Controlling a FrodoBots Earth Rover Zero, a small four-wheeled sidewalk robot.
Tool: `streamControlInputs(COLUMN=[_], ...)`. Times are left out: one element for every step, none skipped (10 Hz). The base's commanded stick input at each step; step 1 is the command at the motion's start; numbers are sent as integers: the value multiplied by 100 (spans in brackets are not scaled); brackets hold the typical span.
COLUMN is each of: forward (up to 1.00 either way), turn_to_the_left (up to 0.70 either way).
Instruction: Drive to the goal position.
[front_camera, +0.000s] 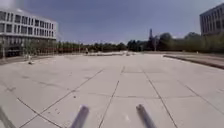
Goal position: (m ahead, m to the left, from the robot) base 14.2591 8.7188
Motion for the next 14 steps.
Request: streamControlInputs(forward=[70, 70, 70, 70, 70, 70, 70, 70, 70, 70, 70, 70, 70, 70], turn_to_the_left=[1, 1, 1, 1, 1, 1, 1, 1, 1, 1, 1, 1, 1, 1])
